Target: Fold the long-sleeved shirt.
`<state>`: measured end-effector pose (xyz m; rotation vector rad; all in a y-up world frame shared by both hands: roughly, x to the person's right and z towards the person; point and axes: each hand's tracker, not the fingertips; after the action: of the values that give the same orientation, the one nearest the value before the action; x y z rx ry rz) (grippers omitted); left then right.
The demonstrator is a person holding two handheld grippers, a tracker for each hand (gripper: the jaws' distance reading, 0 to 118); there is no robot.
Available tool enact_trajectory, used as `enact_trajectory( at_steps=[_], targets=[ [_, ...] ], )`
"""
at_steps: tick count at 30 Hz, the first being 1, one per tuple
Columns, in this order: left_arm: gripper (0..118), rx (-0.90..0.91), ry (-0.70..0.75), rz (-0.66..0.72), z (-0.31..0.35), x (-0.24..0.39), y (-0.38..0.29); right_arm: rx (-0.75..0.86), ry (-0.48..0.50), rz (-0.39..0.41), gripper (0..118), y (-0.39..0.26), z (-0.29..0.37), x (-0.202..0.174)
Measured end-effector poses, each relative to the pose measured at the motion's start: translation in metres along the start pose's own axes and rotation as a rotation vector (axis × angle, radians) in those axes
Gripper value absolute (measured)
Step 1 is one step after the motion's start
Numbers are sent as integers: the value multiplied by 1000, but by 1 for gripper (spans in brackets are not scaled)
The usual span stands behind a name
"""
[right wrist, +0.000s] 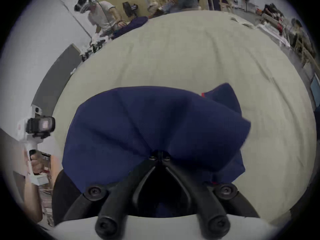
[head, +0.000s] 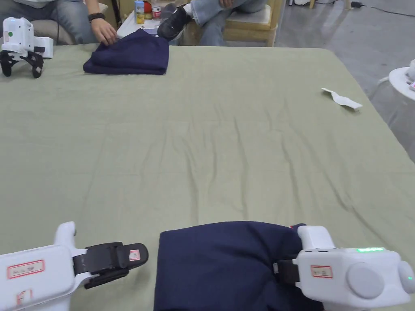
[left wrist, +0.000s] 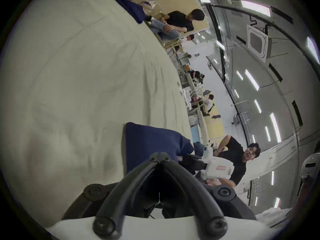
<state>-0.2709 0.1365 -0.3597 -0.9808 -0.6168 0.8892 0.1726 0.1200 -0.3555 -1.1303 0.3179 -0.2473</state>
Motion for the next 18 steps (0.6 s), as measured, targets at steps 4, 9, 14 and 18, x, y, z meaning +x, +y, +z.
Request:
enact_trajectory(
  at_steps=[4,9,14,18],
  targets=[
    [0,-37,66,21,-19,-23,13,-5,-13,56,1,2,-1,-2],
    [17,-202,13,10,-34,-56,18,5,4,23,1,0,0,2],
    [70,-155,-192,223,-25,-92,20,12,-8,38,1,-2,3,-2],
    [78,-159,-296,272,-28,-105,22,15,-9,34,1,-3,1,-1]
  ],
)
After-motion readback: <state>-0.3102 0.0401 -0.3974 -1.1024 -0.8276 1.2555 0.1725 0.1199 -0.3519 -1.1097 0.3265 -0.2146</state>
